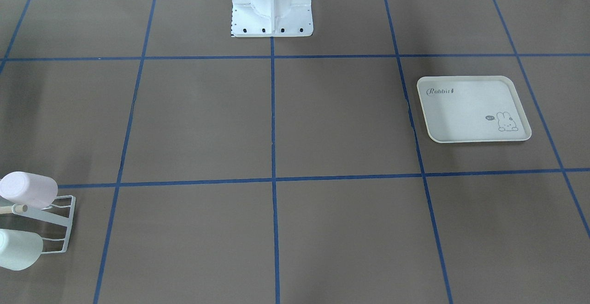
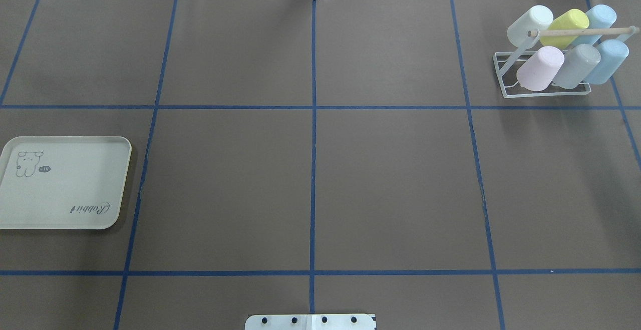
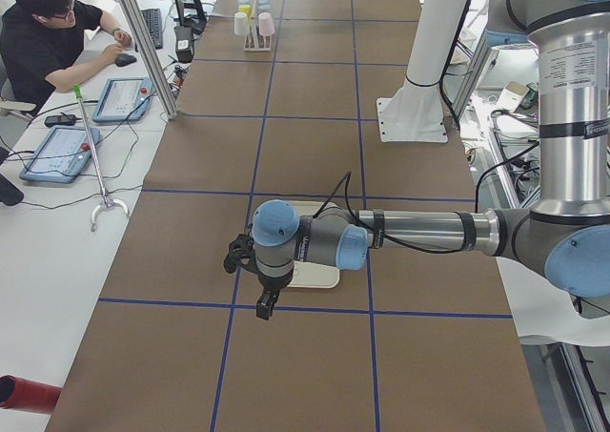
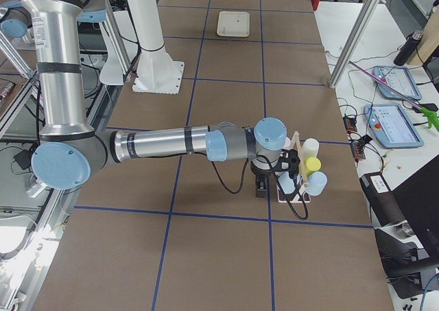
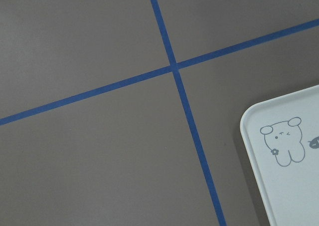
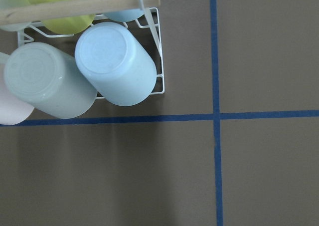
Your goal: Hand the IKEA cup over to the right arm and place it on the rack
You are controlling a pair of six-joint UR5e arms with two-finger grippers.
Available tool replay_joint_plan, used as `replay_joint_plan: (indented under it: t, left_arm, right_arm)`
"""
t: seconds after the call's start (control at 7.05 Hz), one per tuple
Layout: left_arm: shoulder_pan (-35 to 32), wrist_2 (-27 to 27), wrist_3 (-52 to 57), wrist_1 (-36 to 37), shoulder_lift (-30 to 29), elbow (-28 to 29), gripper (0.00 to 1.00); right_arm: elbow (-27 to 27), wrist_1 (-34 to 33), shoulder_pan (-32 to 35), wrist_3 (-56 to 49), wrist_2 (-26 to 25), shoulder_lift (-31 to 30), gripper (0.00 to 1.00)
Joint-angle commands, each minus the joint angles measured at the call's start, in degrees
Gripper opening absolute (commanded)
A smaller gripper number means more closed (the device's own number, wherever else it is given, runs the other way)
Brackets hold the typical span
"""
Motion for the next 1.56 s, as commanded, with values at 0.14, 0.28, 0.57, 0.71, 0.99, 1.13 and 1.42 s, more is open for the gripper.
replay_joint_plan:
  t: [0.14, 0.28, 0.57, 0.71, 0.99, 1.13, 1.42]
  left_arm:
    - [-0.02, 0.26, 0.0, 0.08, -0.21, -0.06, 1.0]
    - [-0.02, 0.26, 0.0, 0.17, -0.47, -0.06, 1.0]
    - [-0.02, 0.26, 0.0, 0.17, -0.65, -0.06, 1.0]
    - [-0.02, 0.17, -0.09, 0.17, -0.73, -0.06, 1.0]
    - [-0.02, 0.17, -0.09, 0.26, -0.65, -0.14, 1.0]
    - [-0.02, 0.17, -0.09, 0.26, -0.82, -0.14, 1.0]
    - [-0.02, 0.35, -0.17, 0.69, -0.91, -0.23, 1.0]
  right_arm:
    - [-2.62, -0.66, 1.5, 0.06, -1.65, -1.13, 1.0]
    - [-3.15, -0.49, 1.94, 0.06, -1.56, -1.66, 1.0]
    - [-3.24, -0.31, 3.34, 0.06, -1.12, -2.28, 1.0]
    - [-3.24, -0.22, 3.35, 0.06, -1.04, -2.37, 1.0]
    - [-3.15, -0.13, 3.35, 0.06, -0.95, -2.37, 1.0]
    - [-3.07, -0.13, 3.35, 0.06, -0.86, -2.46, 1.0]
    - [-2.98, -0.05, 3.35, 0.06, -0.77, -2.37, 1.0]
